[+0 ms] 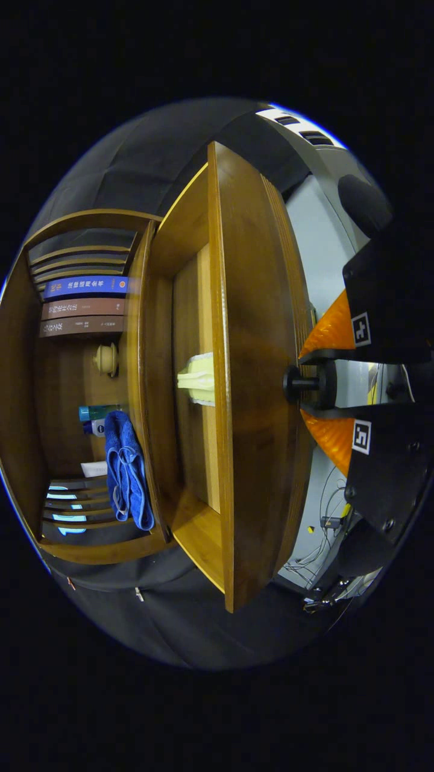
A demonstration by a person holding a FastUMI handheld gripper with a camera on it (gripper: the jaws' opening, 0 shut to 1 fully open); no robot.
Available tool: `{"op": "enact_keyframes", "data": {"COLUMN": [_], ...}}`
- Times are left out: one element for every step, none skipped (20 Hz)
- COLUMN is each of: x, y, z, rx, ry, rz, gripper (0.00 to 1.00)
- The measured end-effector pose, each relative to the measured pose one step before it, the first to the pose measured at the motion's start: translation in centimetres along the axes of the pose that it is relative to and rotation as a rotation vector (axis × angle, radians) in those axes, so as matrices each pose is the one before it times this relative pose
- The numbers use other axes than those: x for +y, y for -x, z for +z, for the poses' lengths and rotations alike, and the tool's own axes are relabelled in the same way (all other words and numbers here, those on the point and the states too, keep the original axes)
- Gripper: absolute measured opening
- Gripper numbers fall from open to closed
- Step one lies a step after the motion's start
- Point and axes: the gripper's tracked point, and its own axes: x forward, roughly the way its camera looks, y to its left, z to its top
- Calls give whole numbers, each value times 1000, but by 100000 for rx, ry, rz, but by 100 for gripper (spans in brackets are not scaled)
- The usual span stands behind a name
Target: Pull open the drawer, take out the items inside it, and place them on the countertop above the cabinet.
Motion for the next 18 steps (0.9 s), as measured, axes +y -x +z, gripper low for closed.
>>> {"op": "enact_keyframes", "data": {"x": [-42, -72, -30, -15, -13, 49, 56, -65, -17, 6, 36, 78, -330, -479, -415, -226, -288, -96], "y": [183, 120, -114, -88, -41, -70, 222, -44, -10, -99, -178, 208, -131, 826, 400, 865, 886, 1406], "z": [-156, -218, -252, -385, -457, 416, -209, 7, 83, -58, 28, -77, -637, -158, -360, 385, 837, 1256], "rx": [190, 323, 669, 971, 1522, -1695, 40, 328, -402, 334, 504, 594, 1656, 1532, 890, -1137, -2535, -3761], "ry": [-275, -29, -72, -58, 215, -502, 242, 551, 134, -296, -666, -1056, 141, 32, -48, -365, -429, -721], "rz": [-100, -106, -72, -166, 21, 15, -67, -27, -423, -153, 391, -30, -1280, -2049, -1799, -1314, -1615, -520], "gripper": [29, 29, 29, 29, 29, 29, 29, 29, 30, 35, 39, 51, 63, 76, 88, 100, 100, 100]}}
